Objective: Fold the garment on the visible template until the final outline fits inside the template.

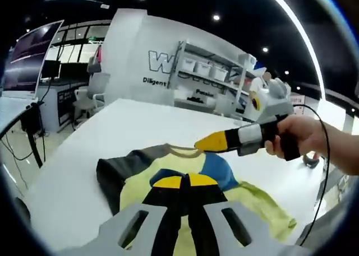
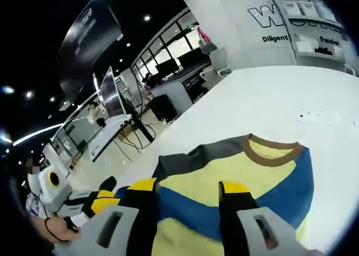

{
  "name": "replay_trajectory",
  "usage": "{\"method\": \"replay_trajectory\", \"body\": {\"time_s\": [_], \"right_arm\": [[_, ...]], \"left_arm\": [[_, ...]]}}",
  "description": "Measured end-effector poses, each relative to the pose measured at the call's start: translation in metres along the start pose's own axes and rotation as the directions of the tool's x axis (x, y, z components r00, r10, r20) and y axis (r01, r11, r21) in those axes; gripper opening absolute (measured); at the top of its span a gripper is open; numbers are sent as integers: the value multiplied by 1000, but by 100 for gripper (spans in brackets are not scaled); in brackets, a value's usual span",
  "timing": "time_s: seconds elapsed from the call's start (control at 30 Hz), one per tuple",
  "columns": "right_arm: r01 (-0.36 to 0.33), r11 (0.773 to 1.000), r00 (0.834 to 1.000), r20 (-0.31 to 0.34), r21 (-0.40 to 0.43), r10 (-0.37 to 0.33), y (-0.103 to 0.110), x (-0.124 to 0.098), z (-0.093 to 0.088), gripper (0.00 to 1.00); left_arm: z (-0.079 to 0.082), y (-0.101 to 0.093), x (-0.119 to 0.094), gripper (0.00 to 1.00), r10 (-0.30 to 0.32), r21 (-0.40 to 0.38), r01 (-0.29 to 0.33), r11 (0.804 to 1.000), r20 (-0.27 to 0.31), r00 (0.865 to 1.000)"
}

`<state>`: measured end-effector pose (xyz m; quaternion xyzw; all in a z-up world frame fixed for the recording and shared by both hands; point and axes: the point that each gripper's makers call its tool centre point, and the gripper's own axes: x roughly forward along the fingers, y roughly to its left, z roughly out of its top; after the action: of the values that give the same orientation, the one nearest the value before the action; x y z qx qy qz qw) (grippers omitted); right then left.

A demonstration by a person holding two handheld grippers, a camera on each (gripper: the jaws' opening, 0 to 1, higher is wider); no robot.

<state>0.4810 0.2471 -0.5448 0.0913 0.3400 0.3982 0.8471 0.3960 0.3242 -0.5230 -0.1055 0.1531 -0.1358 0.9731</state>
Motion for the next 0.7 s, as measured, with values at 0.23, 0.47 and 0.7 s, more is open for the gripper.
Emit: {"method": "replay_trajectory", "body": {"time_s": [0.23, 0.47, 0.7], "right_arm": [[112, 988, 991, -59, -104, -119, -40, -7, -13, 39], [183, 961, 975, -86, -207, -204, -74, -13, -16, 38], [214, 930, 954, -139, -300, -265, -101, -9, -22, 32]], "left_arm": [[0, -5, -2, 0, -23, -13, 23, 1000, 2, 1000], [-3, -4, -2, 0, -17, -25, 17, 1000, -11, 1000], [-6, -6, -3, 0, -23, -30, 23, 999, -17, 1000]]}}
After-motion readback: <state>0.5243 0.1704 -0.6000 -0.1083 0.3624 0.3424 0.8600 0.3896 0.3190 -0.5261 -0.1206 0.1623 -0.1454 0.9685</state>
